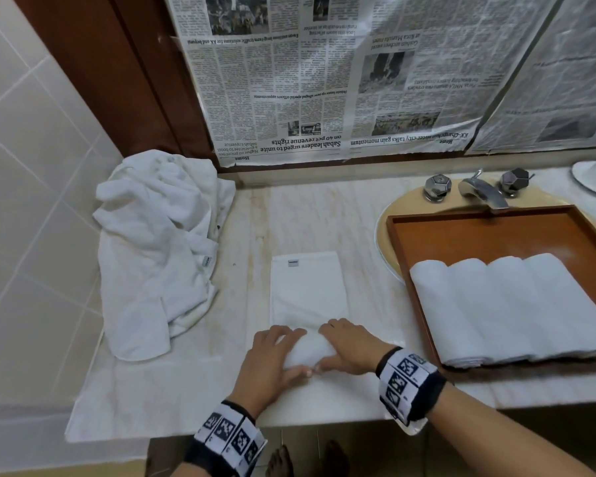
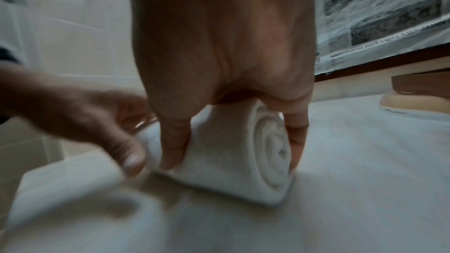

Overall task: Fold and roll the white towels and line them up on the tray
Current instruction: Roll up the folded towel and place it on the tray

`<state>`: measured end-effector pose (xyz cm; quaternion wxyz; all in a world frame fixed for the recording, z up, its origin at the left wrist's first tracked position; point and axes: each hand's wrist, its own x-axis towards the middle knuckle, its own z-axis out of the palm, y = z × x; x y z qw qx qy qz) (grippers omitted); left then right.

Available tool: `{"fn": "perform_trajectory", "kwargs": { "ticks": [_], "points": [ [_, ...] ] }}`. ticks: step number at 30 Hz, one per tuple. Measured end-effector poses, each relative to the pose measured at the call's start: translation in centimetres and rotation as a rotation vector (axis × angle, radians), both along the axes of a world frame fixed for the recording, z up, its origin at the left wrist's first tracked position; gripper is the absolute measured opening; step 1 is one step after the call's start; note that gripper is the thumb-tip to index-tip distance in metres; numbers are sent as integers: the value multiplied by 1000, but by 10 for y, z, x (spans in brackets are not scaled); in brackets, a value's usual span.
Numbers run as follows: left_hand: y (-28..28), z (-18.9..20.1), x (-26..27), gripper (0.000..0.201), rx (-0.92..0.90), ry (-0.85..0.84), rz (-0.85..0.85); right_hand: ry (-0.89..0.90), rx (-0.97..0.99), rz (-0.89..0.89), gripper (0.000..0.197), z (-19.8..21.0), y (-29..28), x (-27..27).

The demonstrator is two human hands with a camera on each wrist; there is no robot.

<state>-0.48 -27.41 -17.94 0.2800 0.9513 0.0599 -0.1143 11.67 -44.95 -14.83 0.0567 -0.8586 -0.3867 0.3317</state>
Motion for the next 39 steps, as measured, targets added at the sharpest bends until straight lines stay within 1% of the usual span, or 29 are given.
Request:
{"fn": "perform_trajectory", "kwargs": {
  "ticks": [2, 3, 4, 5, 6, 7, 8, 10, 12, 14, 15, 16, 18, 19, 22, 23, 24, 25, 26, 27, 28, 29, 30, 32, 33, 36, 37, 39],
  "points": [
    [5, 3, 6, 74, -69, 88, 7, 101, -31, -50, 65, 3, -1, 5],
    [9, 7, 10, 75, -98, 129, -1, 114, -19, -85, 66, 2, -3, 5],
    [13, 9, 16, 76, -139, 155, -8, 82, 22, -117, 67, 0, -6, 2],
    [16, 11, 22, 75, -192, 160, -10, -31, 80, -120, 66, -1, -9, -4],
    [19, 10, 27, 72, -230, 160, -7, -199, 126, -95, 65, -6, -12, -11],
    [21, 8, 31, 72, -235, 169, 0, -317, 109, -58, 64, -10, -15, -20],
    [21, 6, 33, 74, -217, 173, 3, -396, 109, -50, 66, -14, -17, -29],
    [18, 3, 34, 78, -171, 187, 33, -458, 137, -55, 68, -23, -16, -38],
    [10, 3, 26, 74, -97, 157, 52, -434, 118, -47, 62, -25, -12, -31],
    [3, 3, 13, 77, 43, 36, 67, -381, 77, -43, 56, -18, -5, -19],
    [-1, 2, 7, 81, 110, -25, 67, -334, 57, -29, 56, -14, -2, -13],
    [-3, -1, 2, 83, 138, -70, 68, -277, 54, -31, 57, -12, 0, -7],
    [-5, -3, -3, 82, 106, -93, 84, -136, 28, -25, 60, -5, 2, 0],
    [-4, -2, -1, 79, 63, -66, 88, -74, 15, -23, 61, -2, 1, 3],
    [7, 7, 10, 72, -67, 98, 40, 81, 8, -85, 65, -1, -8, 4],
    [12, 13, 16, 72, -100, 161, 21, 84, 37, -119, 69, -3, -12, 0],
    [15, 18, 22, 72, -123, 211, 1, 18, 82, -140, 71, -3, -15, -7],
    [17, 23, 28, 70, -142, 240, -15, -119, 130, -143, 71, -5, -18, -16],
    [18, 26, 33, 66, -161, 251, -22, -260, 130, -116, 71, -7, -20, -26],
    [18, 28, 37, 63, -180, 256, -21, -340, 96, -90, 74, -10, -19, -34],
    [17, 27, 39, 62, -191, 257, -10, -401, 85, -78, 80, -14, -18, -42],
    [15, 25, 40, 65, -190, 249, 13, -425, 82, -74, 84, -19, -17, -45],
    [14, 21, 38, 71, -178, 232, 47, -443, 90, -62, 83, -24, -16, -44],
    [11, 12, 28, 86, -116, 149, 98, -403, 93, -49, 72, -22, -12, -31],
    [9, 8, 21, 89, -68, 85, 91, -378, 85, -43, 67, -17, -10, -23],
    [0, 1, 4, 88, 98, -59, 27, -229, 72, -40, 65, -8, -4, -4],
    [-1, 0, 0, 87, 104, -78, 36, -160, 51, -43, 66, -4, -1, 0],
    [2, 1, 1, 85, 27, -34, 73, -48, 28, -59, 68, -1, 0, 6]
  ]
}}
